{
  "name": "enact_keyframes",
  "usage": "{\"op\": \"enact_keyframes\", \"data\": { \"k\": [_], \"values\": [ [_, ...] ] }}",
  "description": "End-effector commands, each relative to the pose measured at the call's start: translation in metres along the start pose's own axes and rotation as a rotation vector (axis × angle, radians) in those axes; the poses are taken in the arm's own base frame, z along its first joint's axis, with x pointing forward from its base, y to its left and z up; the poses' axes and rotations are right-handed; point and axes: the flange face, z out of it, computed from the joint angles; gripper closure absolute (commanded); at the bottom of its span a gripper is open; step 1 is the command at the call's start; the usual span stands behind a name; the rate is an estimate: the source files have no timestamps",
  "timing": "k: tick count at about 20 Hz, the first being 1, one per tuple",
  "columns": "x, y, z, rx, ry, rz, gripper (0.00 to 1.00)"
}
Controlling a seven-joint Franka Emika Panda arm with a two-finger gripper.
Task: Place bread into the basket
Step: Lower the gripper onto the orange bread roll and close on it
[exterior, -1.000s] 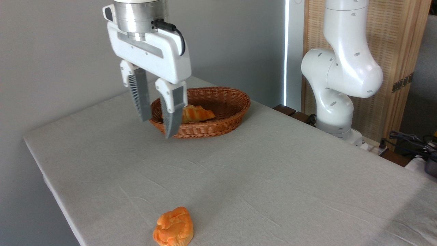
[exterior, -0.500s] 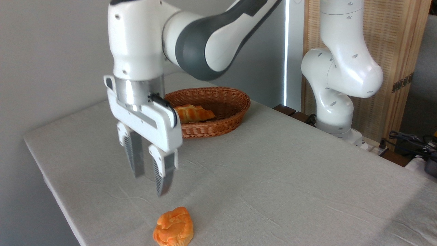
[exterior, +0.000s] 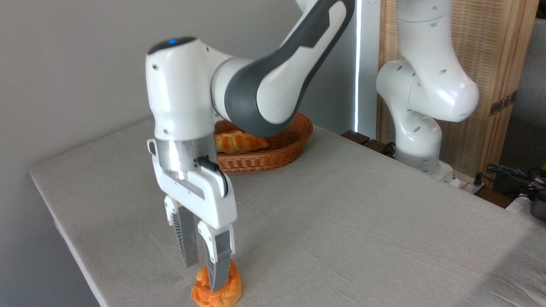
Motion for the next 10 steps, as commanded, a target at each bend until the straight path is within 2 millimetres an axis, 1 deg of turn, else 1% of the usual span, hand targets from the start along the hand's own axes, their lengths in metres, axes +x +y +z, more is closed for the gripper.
{"op": "enact_keyframes", "data": {
  "k": [1, 7, 8, 10],
  "values": [
    [-0.0085, 0.0008, 0.0019, 0.015, -0.003, 0.024, 0.0],
    [-0.0114, -0.0016, 0.0028, 0.042, -0.027, 0.048, 0.0],
    [-0.0106, -0.0007, 0.0046, 0.04, -0.028, 0.043, 0.02],
    [-0.0125, 0.0034, 0.0103, 0.03, -0.037, 0.044, 0.1]
  ]
}}
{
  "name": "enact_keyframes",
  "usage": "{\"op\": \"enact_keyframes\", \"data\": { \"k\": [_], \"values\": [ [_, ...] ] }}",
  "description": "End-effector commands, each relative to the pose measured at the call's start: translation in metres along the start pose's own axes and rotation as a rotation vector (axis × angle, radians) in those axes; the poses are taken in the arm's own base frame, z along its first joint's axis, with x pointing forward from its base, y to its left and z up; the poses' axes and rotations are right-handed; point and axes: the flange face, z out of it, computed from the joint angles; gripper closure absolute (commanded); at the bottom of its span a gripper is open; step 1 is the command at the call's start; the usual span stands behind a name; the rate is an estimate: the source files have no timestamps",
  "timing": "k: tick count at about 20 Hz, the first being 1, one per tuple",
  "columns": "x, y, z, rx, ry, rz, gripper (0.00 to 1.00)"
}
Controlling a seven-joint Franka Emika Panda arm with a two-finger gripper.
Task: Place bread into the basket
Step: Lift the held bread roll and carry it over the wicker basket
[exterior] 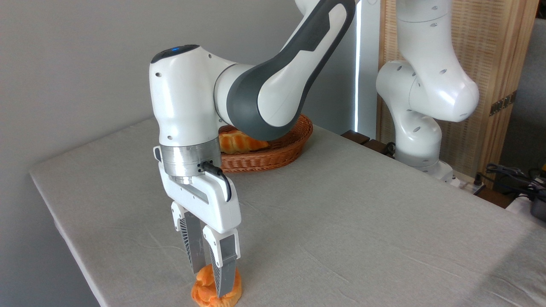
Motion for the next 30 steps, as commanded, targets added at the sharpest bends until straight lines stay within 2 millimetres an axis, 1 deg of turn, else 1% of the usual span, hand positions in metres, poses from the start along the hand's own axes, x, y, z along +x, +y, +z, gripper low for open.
{"op": "enact_keyframes", "data": {
  "k": [1, 2, 3, 5, 6, 8, 9, 15, 16, 17, 19, 20, 21, 23, 24, 26, 27, 29, 30],
  "values": [
    [-0.006, 0.004, 0.005, 0.006, -0.007, 0.015, 0.19],
    [-0.006, 0.005, 0.005, 0.006, -0.005, 0.017, 0.29],
    [-0.004, 0.007, 0.006, 0.004, -0.006, 0.032, 0.49],
    [-0.003, 0.008, 0.008, 0.007, -0.002, 0.035, 0.75],
    [-0.003, 0.009, 0.009, 0.006, -0.003, 0.036, 0.83],
    [-0.002, 0.009, 0.009, 0.005, -0.004, 0.037, 0.96],
    [-0.002, 0.009, 0.009, 0.005, -0.004, 0.037, 0.97],
    [-0.001, 0.011, 0.008, 0.001, -0.005, 0.037, 0.97],
    [0.005, 0.014, 0.001, 0.007, 0.007, 0.039, 0.98],
    [0.012, 0.018, -0.011, 0.009, 0.026, 0.039, 1.0],
    [0.016, 0.033, -0.053, -0.024, 0.054, -0.003, 1.0],
    [0.014, 0.044, -0.072, -0.071, 0.05, -0.023, 1.0],
    [0.018, 0.065, -0.095, -0.12, 0.052, -0.01, 1.0],
    [0.008, 0.101, -0.137, -0.249, 0.029, -0.001, 1.0],
    [0.006, 0.12, -0.152, -0.305, 0.015, 0.019, 1.0],
    [0.003, 0.154, -0.171, -0.378, -0.027, 0.066, 1.0],
    [0.003, 0.173, -0.177, -0.41, -0.063, 0.097, 1.0],
    [0.004, 0.206, -0.174, -0.461, -0.152, 0.146, 1.0],
    [0.007, 0.223, -0.168, -0.474, -0.179, 0.171, 0.98]
  ]
}}
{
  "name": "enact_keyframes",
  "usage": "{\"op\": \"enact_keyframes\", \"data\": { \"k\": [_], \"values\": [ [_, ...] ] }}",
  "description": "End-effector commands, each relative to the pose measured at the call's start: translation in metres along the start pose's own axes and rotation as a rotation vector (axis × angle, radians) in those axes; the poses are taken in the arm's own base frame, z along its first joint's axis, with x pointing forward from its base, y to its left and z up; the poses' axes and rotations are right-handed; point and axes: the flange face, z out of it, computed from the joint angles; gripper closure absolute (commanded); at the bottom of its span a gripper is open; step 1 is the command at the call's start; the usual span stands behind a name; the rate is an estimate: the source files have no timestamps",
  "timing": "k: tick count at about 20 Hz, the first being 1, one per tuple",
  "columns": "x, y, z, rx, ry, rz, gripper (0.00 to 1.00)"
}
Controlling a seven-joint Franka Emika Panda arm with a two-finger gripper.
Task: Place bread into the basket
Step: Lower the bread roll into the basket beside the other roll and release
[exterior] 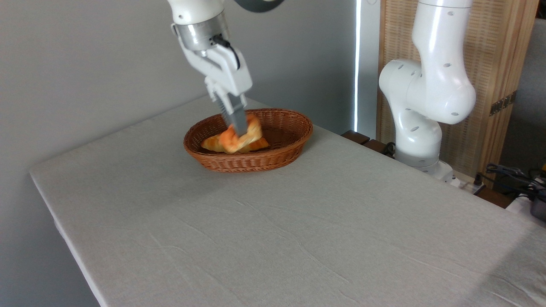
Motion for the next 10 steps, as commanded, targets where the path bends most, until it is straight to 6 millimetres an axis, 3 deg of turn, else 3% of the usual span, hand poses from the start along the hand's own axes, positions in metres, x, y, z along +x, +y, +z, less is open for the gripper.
{"op": "enact_keyframes", "data": {
  "k": [1, 4, 6, 8, 10],
  "values": [
    [0.014, 0.045, 0.044, -0.083, -0.122, 0.055, 0.92],
    [0.024, 0.084, 0.09, -0.106, -0.208, 0.136, 0.55],
    [0.025, 0.093, 0.104, -0.109, -0.227, 0.154, 0.51],
    [0.027, 0.093, 0.115, -0.102, -0.217, 0.157, 0.32],
    [0.028, 0.091, 0.121, -0.094, -0.204, 0.155, 0.19]
  ]
}}
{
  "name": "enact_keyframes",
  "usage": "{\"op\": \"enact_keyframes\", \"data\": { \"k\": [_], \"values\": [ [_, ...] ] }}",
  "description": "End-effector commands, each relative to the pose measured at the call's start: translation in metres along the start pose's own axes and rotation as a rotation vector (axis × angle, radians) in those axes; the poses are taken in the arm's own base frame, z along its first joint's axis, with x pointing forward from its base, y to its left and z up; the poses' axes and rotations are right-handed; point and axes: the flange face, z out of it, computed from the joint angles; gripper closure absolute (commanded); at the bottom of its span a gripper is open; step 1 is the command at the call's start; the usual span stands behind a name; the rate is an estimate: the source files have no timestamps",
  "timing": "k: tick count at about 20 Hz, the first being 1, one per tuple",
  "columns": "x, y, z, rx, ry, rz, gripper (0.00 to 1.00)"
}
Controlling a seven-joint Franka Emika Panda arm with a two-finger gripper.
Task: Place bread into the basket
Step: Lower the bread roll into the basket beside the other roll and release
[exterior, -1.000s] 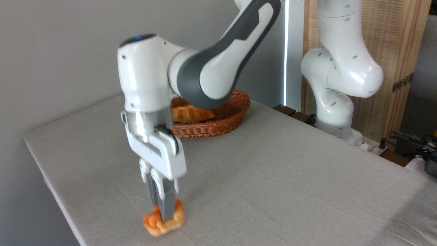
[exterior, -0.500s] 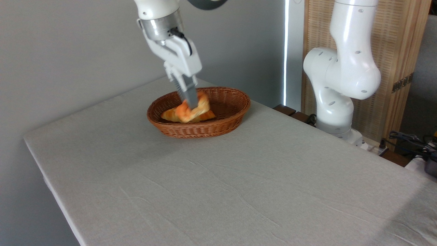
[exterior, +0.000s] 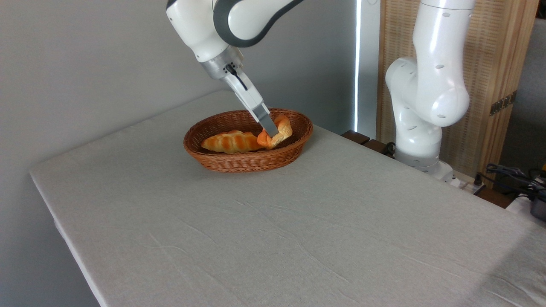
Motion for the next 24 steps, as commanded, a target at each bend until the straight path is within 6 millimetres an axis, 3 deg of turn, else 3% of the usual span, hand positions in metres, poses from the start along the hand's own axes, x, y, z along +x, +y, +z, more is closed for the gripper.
{"op": "enact_keyframes", "data": {
  "k": [1, 4, 18, 19, 21, 24],
  "values": [
    [-0.001, -0.003, 0.007, 0.004, 0.044, -0.012, 0.13],
    [0.002, -0.002, 0.005, -0.012, 0.073, -0.014, 0.0],
    [0.003, -0.008, 0.001, -0.075, 0.124, -0.04, 0.0],
    [0.002, -0.011, -0.005, -0.07, 0.136, -0.044, 0.0],
    [-0.006, -0.023, -0.037, -0.04, 0.198, -0.066, 0.0],
    [-0.028, -0.07, -0.1, 0.01, 0.32, -0.132, 0.0]
  ]
}}
